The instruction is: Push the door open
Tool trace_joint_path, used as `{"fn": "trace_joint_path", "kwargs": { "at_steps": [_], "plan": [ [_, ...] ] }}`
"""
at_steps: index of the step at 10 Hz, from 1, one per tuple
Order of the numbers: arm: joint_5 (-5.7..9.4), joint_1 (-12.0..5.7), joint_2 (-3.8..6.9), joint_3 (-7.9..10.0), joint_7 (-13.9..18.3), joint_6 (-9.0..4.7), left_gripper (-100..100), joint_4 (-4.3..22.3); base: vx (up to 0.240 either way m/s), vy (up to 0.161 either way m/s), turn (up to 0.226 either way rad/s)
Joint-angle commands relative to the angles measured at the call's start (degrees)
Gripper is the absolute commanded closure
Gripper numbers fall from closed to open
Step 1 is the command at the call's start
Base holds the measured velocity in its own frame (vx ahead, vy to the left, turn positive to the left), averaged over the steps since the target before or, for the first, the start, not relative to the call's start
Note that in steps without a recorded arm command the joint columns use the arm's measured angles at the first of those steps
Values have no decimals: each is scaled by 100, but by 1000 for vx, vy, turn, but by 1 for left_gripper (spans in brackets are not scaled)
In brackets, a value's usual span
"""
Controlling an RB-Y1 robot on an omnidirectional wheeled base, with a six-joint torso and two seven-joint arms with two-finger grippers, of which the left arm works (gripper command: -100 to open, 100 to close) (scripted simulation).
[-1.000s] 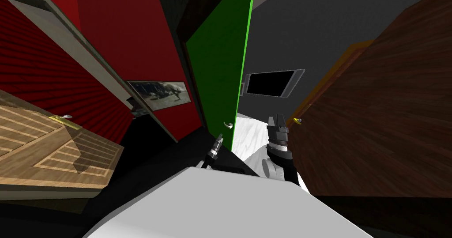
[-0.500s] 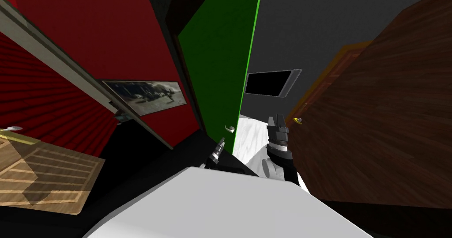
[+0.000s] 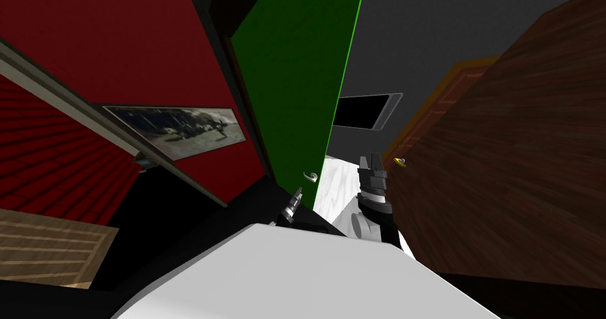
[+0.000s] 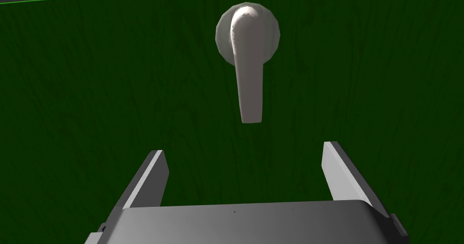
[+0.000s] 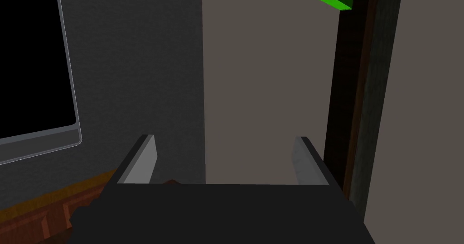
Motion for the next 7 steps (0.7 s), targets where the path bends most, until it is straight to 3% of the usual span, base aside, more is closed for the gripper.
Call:
{"fn": "trace_joint_path", "kwargs": {
  "at_steps": [1, 7],
  "plan": [
    [9, -27, -12, 23, -10, -15, -100, 49, 112, -15, -29],
    [48, -146, -109, 125, -55, -83, -100, 269, 195, -97, -30]
  ]
}}
